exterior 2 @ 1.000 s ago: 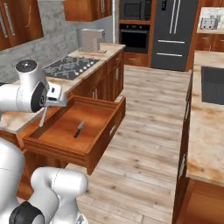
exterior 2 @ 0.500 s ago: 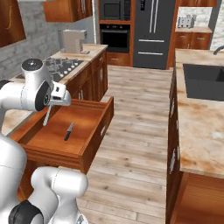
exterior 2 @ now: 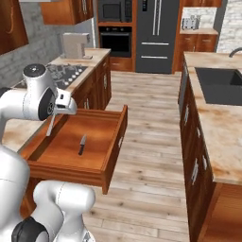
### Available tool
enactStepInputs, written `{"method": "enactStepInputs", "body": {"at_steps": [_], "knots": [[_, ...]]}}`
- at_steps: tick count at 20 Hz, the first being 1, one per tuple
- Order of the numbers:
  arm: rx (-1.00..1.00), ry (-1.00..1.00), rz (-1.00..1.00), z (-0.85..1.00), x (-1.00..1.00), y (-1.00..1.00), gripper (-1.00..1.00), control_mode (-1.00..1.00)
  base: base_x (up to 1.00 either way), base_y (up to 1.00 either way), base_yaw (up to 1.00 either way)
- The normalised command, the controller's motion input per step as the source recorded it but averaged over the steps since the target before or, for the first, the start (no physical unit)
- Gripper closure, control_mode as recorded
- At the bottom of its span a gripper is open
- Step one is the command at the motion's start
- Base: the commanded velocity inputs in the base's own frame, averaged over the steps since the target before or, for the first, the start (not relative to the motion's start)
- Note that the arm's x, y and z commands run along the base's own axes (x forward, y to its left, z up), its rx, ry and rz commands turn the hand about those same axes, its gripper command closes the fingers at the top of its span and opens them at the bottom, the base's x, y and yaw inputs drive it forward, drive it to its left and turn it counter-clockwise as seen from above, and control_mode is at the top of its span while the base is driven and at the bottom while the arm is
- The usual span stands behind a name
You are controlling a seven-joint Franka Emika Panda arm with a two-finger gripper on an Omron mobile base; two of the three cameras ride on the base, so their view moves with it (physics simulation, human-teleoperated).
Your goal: Pick up the metallic utensils from the counter and place them in the open drawer. Make sure not to pick up any wooden utensils.
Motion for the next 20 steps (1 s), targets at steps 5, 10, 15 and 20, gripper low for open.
{"method": "enactStepInputs", "body": {"at_steps": [5, 10, 15, 20], "knots": [[0.0, 0.0, 0.0, 0.0, 0.0, 0.0, 1.0, 1.0, 0.25, 0.25, -0.12], [0.0, 0.13, -0.08, -0.27, 0.34, 0.21, 1.0, -1.0, 0.0, 0.0, 0.0], [-0.01, 0.11, -0.1, -0.85, 0.8, 0.28, 1.0, -1.0, 0.0, 0.0, 0.0], [-0.01, 0.0, -0.08, -0.99, 0.99, 0.0, 1.0, -1.0, 0.0, 0.0, 0.0]]}}
